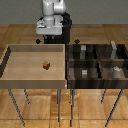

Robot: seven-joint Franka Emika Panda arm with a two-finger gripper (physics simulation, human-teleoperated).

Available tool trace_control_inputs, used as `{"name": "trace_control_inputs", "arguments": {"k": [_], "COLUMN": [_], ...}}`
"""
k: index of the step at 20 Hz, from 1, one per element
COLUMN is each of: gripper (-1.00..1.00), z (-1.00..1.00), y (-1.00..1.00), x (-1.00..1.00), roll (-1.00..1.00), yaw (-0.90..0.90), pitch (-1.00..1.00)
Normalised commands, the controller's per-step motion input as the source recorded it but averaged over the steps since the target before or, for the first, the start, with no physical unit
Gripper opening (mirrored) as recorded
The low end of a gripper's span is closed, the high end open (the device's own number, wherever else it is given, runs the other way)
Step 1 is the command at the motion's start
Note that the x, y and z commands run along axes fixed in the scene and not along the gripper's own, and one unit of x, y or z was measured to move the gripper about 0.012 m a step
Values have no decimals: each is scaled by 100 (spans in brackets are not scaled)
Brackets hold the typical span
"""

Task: Place the loaf of bread into the appropriate compartment.

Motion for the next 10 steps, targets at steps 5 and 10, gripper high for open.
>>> {"name": "trace_control_inputs", "arguments": {"k": [5,10], "gripper": [100,100], "z": [0,0], "y": [-20,0], "x": [0,20], "roll": [0,0], "yaw": [0,0], "pitch": [0,0]}}
